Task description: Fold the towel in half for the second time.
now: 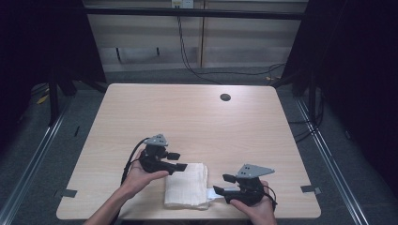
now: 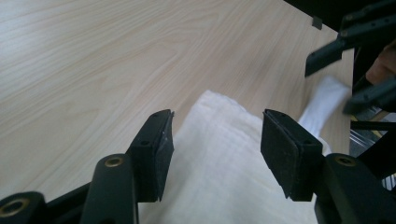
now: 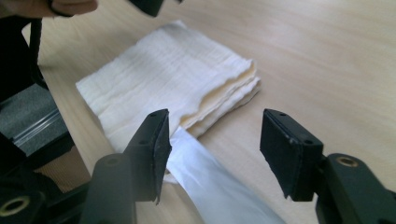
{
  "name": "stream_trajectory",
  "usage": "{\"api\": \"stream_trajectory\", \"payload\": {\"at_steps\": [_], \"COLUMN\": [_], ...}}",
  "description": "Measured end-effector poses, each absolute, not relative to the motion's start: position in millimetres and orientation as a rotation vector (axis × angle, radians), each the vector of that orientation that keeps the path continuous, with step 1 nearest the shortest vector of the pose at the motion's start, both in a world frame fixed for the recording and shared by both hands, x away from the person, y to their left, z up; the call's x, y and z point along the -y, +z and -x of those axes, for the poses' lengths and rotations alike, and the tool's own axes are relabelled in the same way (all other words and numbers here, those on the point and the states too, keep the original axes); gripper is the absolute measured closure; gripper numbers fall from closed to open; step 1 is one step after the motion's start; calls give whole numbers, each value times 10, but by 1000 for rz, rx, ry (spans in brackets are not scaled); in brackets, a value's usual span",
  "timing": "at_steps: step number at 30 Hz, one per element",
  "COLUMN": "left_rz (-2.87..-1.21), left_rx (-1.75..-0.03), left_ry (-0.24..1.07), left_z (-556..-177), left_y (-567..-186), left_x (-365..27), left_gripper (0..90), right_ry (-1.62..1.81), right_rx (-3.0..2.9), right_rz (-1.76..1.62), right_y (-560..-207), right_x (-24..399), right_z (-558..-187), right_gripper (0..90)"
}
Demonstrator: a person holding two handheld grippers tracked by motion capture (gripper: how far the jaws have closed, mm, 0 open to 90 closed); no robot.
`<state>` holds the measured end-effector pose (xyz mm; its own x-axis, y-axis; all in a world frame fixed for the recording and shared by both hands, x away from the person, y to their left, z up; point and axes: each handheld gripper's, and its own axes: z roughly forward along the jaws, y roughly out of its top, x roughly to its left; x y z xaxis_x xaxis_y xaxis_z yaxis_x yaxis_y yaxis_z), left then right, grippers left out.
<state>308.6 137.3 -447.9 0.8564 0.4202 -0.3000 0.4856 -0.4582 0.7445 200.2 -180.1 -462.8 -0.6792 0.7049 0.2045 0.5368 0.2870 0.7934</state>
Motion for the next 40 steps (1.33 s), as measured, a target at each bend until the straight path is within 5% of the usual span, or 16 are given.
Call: {"api": "stream_trajectory", "payload": {"at_steps": [23,40], "left_rz": [-2025,-2023], "left_rx": [-895,-905], "left_ry": [36,131], "left_z": [-2646,-2450], "left_y": [-4486,-4657], "left_x": [-2382,-2605], "left_gripper": [290,257], "right_ry": [1339,1286], "right_rx": [-2234,-2143], "right_rz": [-1240,-1341], "right_y": [-4476,-4655], "right_x": [2295,2587], "right_z": [-2128,-2110], "right_gripper": [428,371]}}
